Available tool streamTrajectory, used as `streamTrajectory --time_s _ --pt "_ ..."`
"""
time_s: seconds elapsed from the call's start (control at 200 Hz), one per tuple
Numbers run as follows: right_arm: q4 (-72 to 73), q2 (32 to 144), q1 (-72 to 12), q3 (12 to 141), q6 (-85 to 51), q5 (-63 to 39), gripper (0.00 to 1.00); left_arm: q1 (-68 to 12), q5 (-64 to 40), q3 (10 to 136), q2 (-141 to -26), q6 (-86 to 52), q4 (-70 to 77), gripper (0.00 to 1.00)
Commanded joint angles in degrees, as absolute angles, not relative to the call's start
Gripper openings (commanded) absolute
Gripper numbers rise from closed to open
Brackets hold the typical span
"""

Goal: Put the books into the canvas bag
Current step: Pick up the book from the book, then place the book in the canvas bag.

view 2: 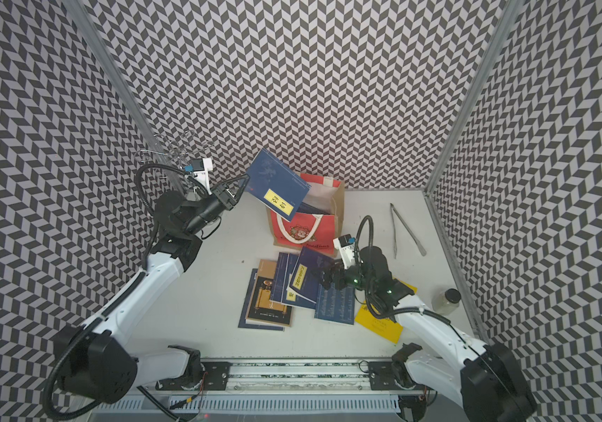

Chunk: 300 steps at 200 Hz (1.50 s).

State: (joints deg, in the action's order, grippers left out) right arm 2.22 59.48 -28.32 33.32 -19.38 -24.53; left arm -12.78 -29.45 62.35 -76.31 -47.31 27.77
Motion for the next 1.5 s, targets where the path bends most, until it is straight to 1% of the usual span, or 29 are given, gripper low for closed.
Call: streamTrajectory --time_s 0.0,0.175,0.27,0.431,0.801,1.037,1.187,1.497 --pt "-5.31 56.43 -28.13 40.46 -15.97 -12.08 0.96 -13.97 -26.02 65.69 -80.21 -51.98 38.81 0.0" --pt "-14.33 59.72 -28.09 52.46 -14.82 -3.97 0.96 -17.82 -21.46 69.25 -87.45 -52.59 42.34 0.0" --pt "-15.03 60.3 -27.97 54.7 -14.63 -2.67 0.96 -19.17 -21.28 71.76 -91.47 -53.65 43.75 0.0" --pt "-15.22 59.64 -27.26 54.65 -14.57 -1.84 0.97 -20.54 -21.04 73.58 -95.17 -54.21 44.31 0.0" --pt "-17.05 56.12 -21.3 55.04 -18.13 1.04 0.97 -23.49 -14.73 67.78 -95.03 -50.9 40.29 0.0" --pt "-16.08 56.4 -20.04 54.05 -18.92 -0.34 0.97 -25.56 -12.02 72.15 -98.11 -48.53 33.69 0.0" --pt "-15.64 56.6 -20.04 53.56 -18.72 -1.15 0.97 -28.49 -8.41 75.62 -100.5 -47.25 29.01 0.0" --pt "-15.12 56.08 -20.07 52.29 -18.49 -2.23 0.97 -31.32 -2.06 77.44 -102.87 -50.23 22.18 0.0"
